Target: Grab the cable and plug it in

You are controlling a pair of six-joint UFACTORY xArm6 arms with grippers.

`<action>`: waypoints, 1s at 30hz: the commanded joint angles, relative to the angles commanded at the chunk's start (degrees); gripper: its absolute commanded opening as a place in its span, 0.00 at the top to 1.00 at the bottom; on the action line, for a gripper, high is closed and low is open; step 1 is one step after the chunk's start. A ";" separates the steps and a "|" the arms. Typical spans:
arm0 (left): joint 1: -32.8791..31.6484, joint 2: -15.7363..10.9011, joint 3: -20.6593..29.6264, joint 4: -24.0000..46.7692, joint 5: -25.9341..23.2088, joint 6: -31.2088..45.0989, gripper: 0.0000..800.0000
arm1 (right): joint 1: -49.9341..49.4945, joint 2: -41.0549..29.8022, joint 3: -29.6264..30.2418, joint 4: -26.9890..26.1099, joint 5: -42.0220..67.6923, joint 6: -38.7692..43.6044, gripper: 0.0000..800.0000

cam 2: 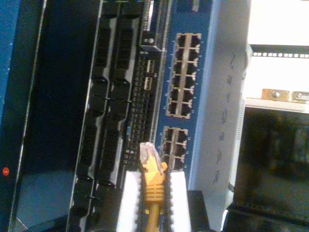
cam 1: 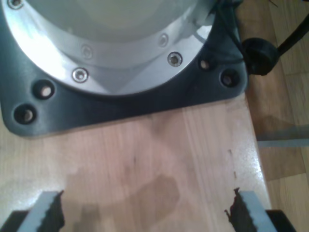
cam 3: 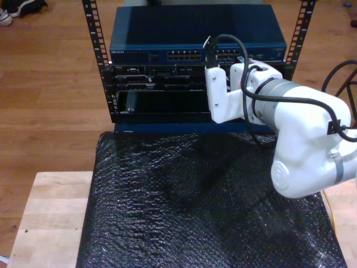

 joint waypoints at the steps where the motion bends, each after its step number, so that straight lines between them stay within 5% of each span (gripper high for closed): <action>1: 0.00 0.00 0.00 0.00 0.00 0.00 0.00 | 0.09 0.09 -0.26 -0.09 0.26 -0.18 1.00; 30: 0.00 0.00 0.00 0.00 0.00 0.00 0.00 | -3.34 12.92 -4.04 0.00 -17.67 0.26 1.00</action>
